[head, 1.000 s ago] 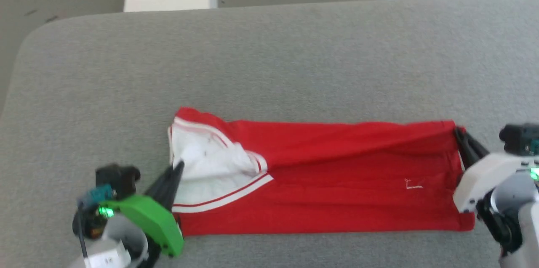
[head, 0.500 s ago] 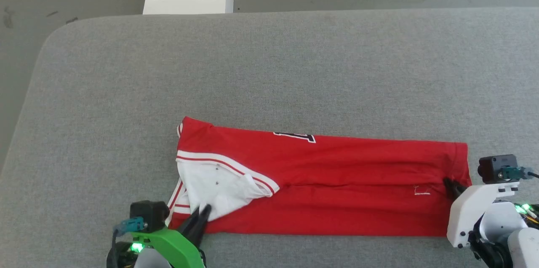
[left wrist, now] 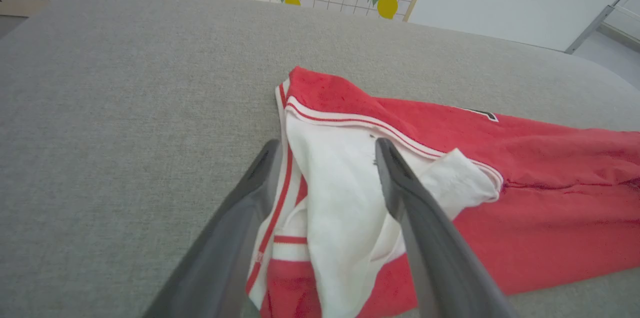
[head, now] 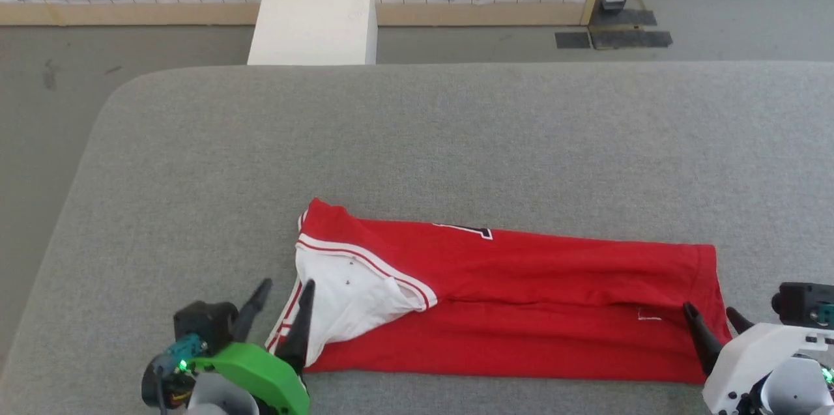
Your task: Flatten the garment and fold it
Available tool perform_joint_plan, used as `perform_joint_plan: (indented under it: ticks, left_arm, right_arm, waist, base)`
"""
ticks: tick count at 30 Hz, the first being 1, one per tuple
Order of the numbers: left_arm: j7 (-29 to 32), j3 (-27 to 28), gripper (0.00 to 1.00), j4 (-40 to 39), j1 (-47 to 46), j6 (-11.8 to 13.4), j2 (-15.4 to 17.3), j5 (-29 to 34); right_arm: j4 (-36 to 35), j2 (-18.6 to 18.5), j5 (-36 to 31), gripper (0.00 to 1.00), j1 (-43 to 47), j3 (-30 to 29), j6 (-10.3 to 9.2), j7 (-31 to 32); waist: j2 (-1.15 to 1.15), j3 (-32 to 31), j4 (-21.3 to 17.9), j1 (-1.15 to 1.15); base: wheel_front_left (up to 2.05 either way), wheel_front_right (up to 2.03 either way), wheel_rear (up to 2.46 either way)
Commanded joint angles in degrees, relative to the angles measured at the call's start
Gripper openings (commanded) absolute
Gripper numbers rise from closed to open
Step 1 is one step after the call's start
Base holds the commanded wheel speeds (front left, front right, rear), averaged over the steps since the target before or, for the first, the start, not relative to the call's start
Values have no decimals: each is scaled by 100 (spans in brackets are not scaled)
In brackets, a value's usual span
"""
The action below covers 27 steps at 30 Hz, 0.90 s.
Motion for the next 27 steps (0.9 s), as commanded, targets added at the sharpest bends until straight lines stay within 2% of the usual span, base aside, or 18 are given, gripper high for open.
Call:
perform_joint_plan:
  ticks: [1, 6, 11, 14, 18, 26, 27]
  left_arm:
    - [-64, 153, 100, -30, -126, 51, -75, 167]
    - [-88, 917, 100, -270, -240, 100, -402, 965]
    - [-89, 1614, 100, -326, -290, -112, -816, 1726]
    - [-90, 1918, 100, -261, -302, -275, -1022, 2028]
    - [-90, 2402, 100, -51, -263, -514, -1357, 2387]
    - [-90, 2893, 100, 215, -168, -888, -1707, 2760]
    - [-90, 3006, 100, 285, -183, -1001, -1805, 2868]
  right_arm:
    - [-124, 88, 50, 100, 79, -81, -8, -122]
    - [-264, 302, 73, 100, 88, -418, -8, -367]
    - [-40, 430, -18, 100, -193, -778, -8, -316]
    - [243, 458, -121, 100, -420, -1029, -8, -148]
    - [1005, 469, -38, 100, -809, -1316, -8, 381]
    - [1922, 471, -74, 100, -1225, -1225, -8, 1121]
    - [2087, 471, 56, 75, -1236, -1077, -8, 1557]
  waist:
    - [0, -86, 44, 1]
    - [0, -138, 91, 1]
    - [0, -162, 105, 1]
    - [0, -165, 100, 1]
    - [0, -167, 90, 1]
    - [0, -115, 112, 1]
    - [0, -93, 139, 1]
  base:
    - [0, 0, 0]
    - [0, 0, 0]
    - [0, 0, 0]
    - [0, 0, 0]
    - [0, 0, 0]
    - [0, 0, 0]
    - [0, 0, 0]
